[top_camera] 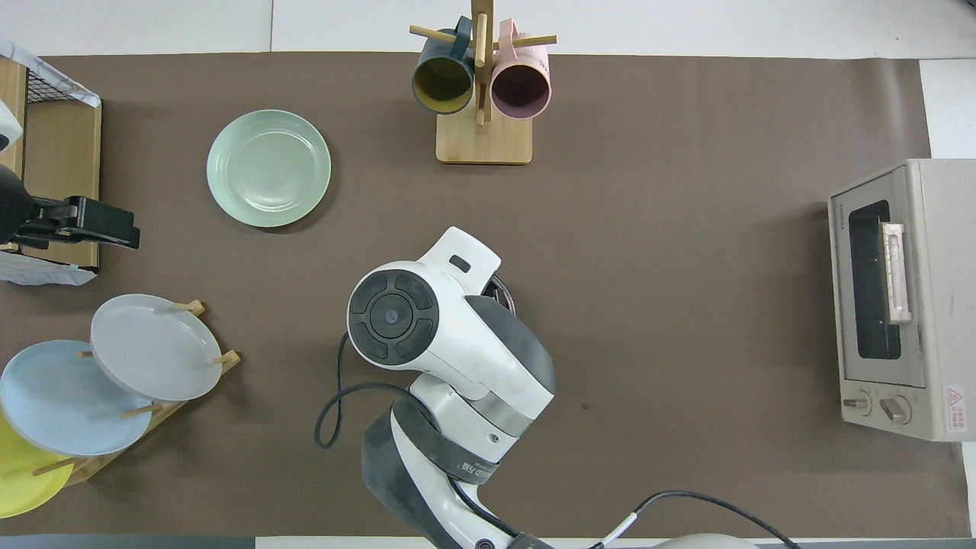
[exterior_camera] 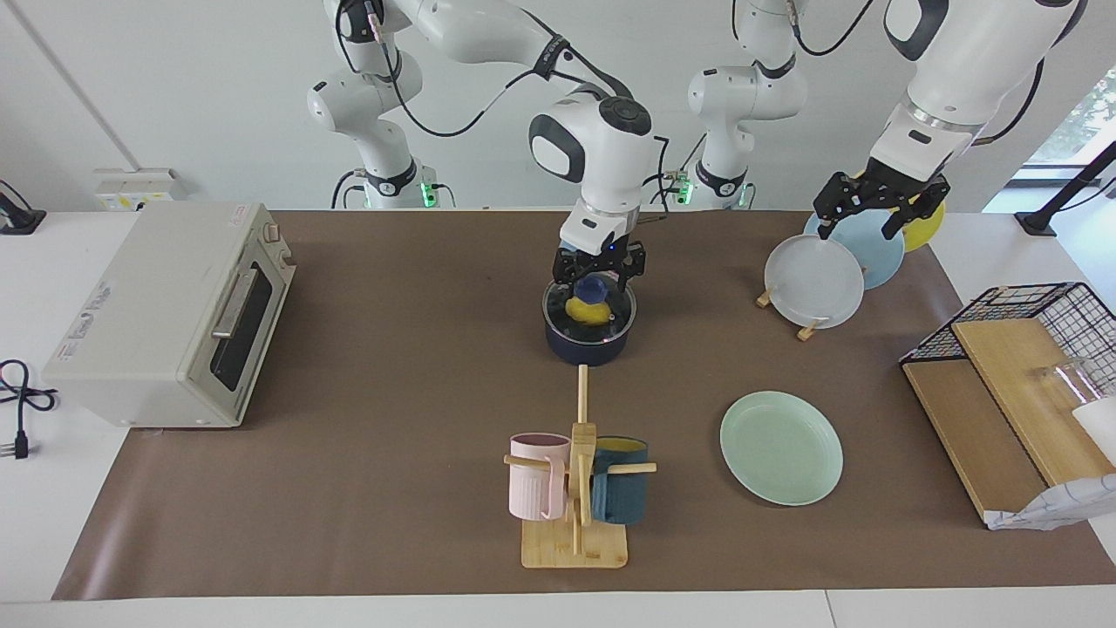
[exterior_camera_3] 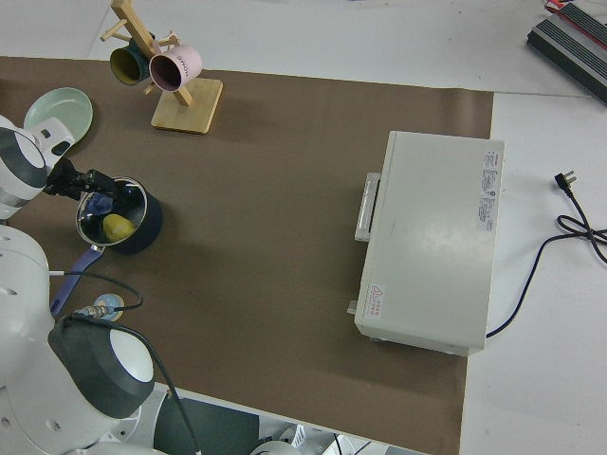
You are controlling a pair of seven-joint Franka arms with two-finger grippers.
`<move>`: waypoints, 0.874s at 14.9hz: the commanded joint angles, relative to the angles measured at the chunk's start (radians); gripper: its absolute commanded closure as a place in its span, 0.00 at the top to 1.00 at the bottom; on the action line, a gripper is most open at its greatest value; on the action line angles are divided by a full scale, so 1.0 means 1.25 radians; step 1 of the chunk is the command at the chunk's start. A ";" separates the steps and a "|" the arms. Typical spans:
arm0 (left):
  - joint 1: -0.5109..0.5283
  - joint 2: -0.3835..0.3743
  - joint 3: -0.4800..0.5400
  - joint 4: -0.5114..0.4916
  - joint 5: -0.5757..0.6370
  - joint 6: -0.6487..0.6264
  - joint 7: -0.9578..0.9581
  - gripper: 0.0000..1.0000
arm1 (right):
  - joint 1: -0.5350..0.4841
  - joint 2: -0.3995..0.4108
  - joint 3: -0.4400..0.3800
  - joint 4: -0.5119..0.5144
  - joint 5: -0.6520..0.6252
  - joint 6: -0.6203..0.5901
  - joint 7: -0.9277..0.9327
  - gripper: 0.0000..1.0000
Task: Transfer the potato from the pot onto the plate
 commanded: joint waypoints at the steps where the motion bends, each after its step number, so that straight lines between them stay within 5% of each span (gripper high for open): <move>1: 0.007 -0.003 -0.004 0.004 0.001 -0.004 0.011 1.00 | -0.005 -0.017 0.002 -0.046 -0.018 0.042 0.004 1.00; 13: 0.008 -0.008 -0.004 -0.001 0.001 -0.009 0.012 1.00 | -0.010 -0.017 0.002 -0.050 -0.015 0.047 -0.006 0.77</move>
